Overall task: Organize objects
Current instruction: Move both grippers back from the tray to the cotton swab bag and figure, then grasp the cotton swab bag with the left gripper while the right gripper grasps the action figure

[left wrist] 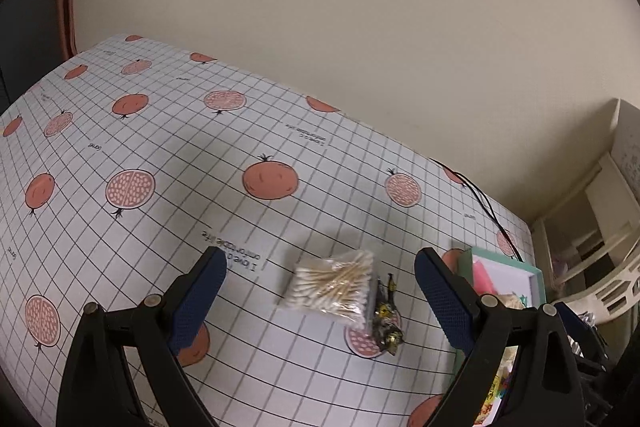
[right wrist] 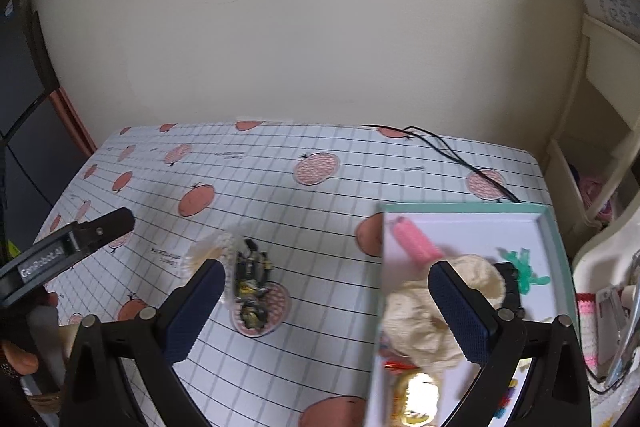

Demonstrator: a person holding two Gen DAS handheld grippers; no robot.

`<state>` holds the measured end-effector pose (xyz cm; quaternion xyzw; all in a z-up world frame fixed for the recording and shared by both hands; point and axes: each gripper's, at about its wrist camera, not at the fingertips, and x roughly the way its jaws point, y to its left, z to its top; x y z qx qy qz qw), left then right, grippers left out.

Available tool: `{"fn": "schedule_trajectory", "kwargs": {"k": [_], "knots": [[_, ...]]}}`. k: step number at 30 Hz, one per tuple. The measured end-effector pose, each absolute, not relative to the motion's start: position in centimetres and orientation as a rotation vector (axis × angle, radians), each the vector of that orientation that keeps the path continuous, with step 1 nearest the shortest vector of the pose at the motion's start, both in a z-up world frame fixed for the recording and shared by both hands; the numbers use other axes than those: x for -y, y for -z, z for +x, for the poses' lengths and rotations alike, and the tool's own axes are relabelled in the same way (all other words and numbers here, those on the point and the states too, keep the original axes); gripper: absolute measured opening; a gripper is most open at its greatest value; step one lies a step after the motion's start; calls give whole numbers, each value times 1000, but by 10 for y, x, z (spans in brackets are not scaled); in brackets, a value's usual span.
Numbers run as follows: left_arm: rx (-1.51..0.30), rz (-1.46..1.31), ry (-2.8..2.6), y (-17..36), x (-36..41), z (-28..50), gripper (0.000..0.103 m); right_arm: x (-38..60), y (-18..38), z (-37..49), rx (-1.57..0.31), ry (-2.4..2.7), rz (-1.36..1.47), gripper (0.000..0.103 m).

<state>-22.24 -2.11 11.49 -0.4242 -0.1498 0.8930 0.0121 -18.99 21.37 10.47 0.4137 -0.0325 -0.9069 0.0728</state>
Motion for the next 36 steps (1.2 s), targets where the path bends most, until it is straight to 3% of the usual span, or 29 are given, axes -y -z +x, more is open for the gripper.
{"fn": "schedule_trajectory", "kwargs": {"k": [36], "knots": [[402, -1545, -2564, -38, 2, -269, 95, -151, -12, -222, -17, 2583, 1441, 103]]}}
